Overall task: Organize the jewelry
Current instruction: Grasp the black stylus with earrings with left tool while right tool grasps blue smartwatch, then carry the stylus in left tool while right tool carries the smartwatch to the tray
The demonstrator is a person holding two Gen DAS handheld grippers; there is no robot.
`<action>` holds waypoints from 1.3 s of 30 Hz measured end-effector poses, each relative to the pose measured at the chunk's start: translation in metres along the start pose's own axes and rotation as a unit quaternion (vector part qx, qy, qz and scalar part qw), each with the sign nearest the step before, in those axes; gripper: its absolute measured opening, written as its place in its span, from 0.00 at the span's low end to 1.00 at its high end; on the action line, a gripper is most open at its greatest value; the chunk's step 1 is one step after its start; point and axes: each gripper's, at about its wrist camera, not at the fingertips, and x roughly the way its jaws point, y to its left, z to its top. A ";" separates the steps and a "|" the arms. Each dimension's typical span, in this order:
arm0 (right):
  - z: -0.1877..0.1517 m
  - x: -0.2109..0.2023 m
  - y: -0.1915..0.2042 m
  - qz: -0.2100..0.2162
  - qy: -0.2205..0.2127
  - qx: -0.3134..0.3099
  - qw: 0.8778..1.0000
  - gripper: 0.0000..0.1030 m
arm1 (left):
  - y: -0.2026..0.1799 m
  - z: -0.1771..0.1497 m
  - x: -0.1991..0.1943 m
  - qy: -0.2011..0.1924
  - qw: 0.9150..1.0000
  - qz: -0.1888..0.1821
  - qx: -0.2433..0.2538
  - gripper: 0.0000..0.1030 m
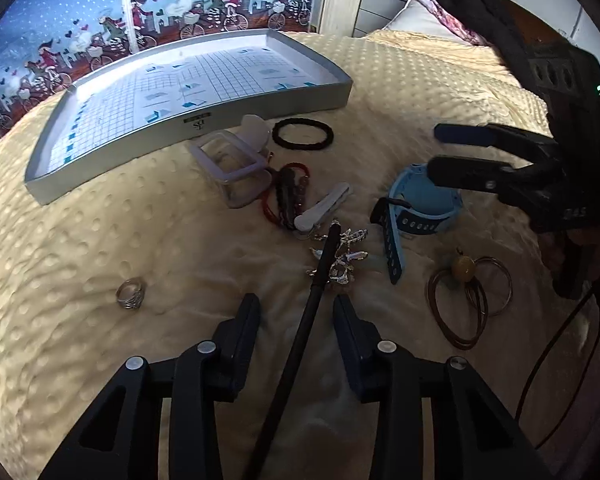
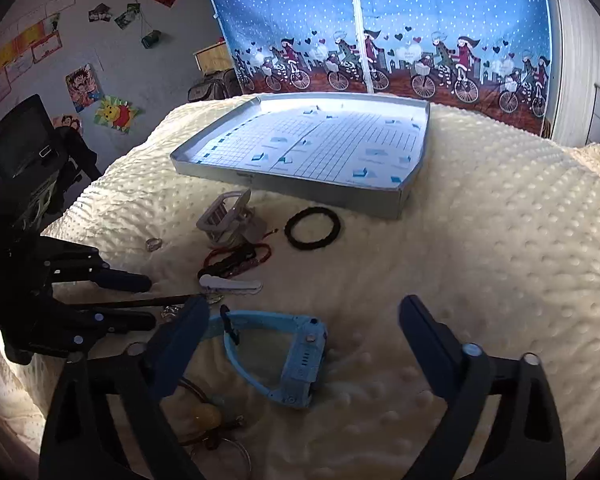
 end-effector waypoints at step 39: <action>-0.019 -0.008 -0.002 0.056 -0.022 0.114 0.992 0.15 | -0.022 -0.030 -0.059 -0.109 0.976 -0.057 -0.181 0.05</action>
